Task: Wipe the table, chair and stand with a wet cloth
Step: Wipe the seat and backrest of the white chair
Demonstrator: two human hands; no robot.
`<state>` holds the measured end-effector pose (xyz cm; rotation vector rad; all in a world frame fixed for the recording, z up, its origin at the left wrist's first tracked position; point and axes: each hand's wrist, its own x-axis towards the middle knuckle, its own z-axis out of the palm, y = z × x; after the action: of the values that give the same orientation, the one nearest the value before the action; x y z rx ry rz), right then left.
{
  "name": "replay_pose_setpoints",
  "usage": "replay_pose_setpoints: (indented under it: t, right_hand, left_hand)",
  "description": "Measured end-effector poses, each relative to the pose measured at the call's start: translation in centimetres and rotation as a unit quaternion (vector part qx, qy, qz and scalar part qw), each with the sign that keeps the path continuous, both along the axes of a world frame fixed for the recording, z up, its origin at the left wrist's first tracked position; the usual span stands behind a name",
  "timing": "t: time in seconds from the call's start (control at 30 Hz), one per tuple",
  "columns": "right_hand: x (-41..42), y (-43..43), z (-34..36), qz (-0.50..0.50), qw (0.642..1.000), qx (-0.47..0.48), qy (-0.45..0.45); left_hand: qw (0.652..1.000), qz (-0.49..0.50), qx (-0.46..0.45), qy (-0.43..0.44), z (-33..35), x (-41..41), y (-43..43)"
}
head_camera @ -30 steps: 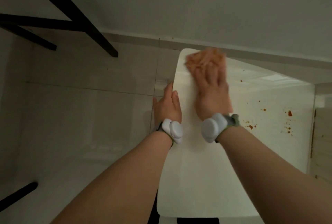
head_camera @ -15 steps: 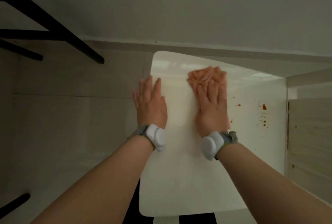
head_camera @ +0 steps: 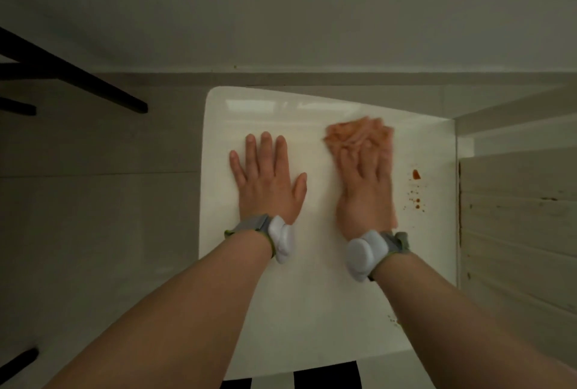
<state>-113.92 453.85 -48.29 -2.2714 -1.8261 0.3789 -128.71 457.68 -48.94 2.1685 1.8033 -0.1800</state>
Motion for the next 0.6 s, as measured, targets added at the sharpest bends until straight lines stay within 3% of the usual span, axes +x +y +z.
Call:
replay_pose_setpoints:
  t: [0.13,0.27,0.37,0.53,0.6]
  right_hand:
    - [2.2,3.7,-1.3,0.082,0.996,-0.009,0.031]
    - [6.5,3.2,-1.0,-0.028,0.997,-0.075,0.017]
    - [5.0,-0.2,-0.2,-0.067,0.997,-0.021,-0.015]
    - [2.9,-1.0,-0.9,0.028,0.999,-0.011,0.042]
    - [5.8,1.1,-1.4,0.041,0.999,-0.013,0.01]
  left_hand:
    - [1.0,-0.002,-0.002,0.004,-0.2,-0.2,0.0]
    - [1.0,-0.001,-0.005,0.004,-0.3,-0.4,-0.1]
    - [1.0,0.005,-0.005,0.005,-0.3,-0.4,-0.1]
    - [1.0,0.02,-0.022,-0.009,0.1,-0.1,0.0]
    - [0.999,0.03,-0.015,-0.026,0.4,0.2,0.0]
